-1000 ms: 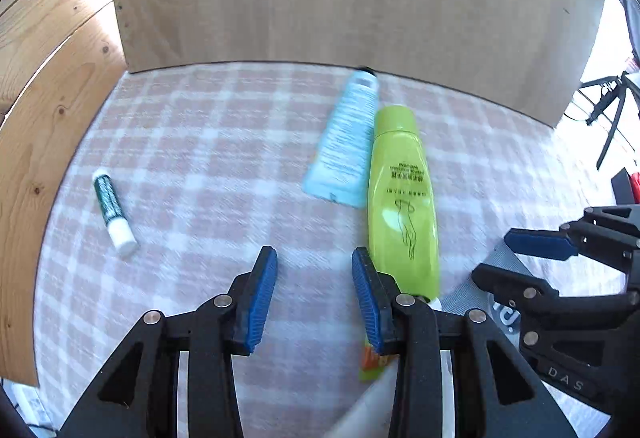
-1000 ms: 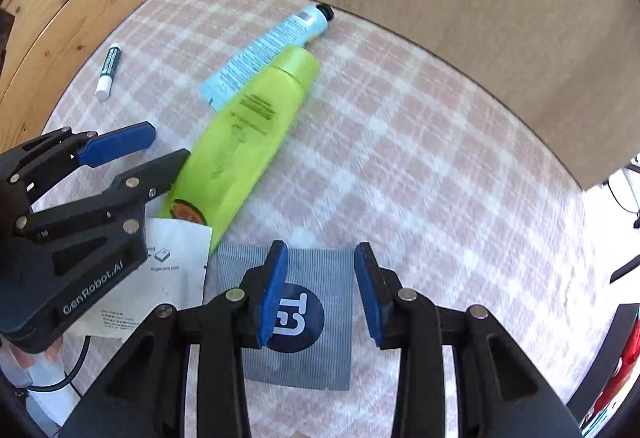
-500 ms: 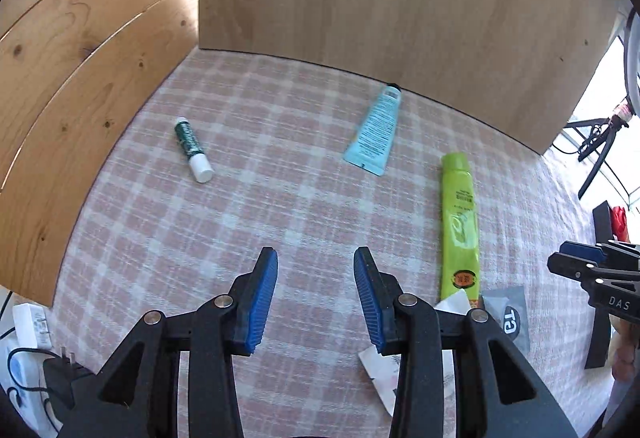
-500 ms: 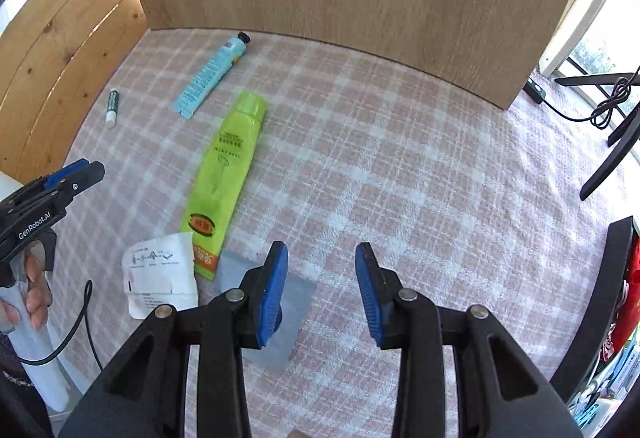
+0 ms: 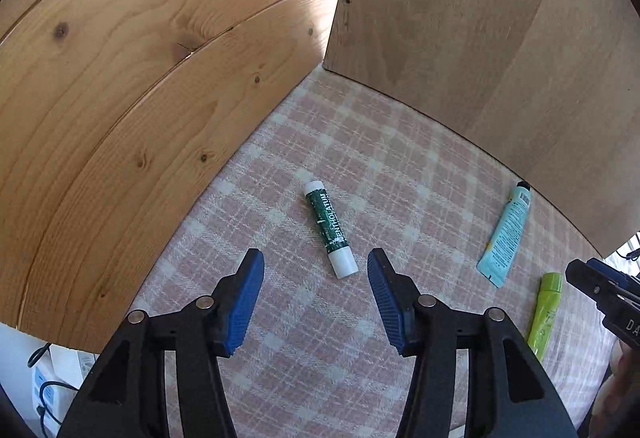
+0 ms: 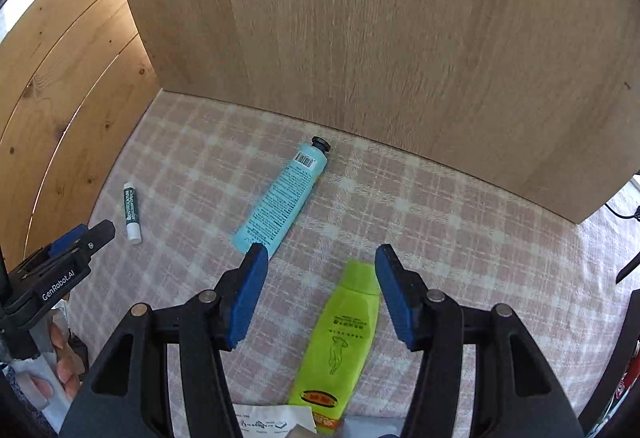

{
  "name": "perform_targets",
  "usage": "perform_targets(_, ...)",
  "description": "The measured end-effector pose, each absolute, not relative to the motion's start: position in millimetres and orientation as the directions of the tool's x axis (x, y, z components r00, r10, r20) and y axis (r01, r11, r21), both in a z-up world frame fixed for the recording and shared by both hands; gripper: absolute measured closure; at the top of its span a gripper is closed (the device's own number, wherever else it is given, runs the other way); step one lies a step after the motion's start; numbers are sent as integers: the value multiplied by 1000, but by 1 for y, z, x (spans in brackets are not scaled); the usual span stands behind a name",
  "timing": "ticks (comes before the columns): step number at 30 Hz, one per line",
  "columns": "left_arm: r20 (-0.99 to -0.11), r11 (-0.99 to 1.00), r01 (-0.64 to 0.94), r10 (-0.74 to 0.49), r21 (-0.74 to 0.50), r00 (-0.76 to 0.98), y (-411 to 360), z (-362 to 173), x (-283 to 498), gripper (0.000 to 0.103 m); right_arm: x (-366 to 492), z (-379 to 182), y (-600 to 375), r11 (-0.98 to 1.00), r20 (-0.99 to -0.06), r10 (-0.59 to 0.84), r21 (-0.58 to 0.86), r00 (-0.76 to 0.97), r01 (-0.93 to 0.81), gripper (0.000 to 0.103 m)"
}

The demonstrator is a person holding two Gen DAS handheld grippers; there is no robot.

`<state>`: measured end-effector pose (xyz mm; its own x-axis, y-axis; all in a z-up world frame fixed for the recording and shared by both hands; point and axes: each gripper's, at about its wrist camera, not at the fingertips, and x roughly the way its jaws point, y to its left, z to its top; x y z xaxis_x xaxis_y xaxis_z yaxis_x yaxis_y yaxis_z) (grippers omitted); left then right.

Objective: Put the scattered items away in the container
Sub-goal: 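Grasp the blue hand-cream tube with the right gripper while the left gripper grasps the green menthol stick, then carry the tube and menthol stick over the black tray and open both grippers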

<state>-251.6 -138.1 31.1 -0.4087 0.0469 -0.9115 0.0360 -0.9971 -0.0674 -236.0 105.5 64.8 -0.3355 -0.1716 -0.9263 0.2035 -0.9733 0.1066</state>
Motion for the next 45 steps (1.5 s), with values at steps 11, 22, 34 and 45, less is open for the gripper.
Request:
perform_targets(11, -936, -995, 76, 29, -59, -351, -132, -2, -288, 52, -284, 29, 85, -991, -953, -106, 78, -283, 109, 48)
perform_targets(22, -927, -998, 58, -5, -18, -376, -125, -9, -284, 81, -277, 19, 59, -982, -956, -52, -4, -288, 189, 66)
perform_targets(34, -914, -997, 27, 55, -72, -402, -121, 16, -208, 89, -208, 52, 112, -982, -951, -107, 54, -289, 183, 73)
perform_targets(45, -841, -998, -7, 59, -66, -538, -118, 108, -100, 89, -117, 149, 170, -965, -892, -203, 113, -405, 237, 73)
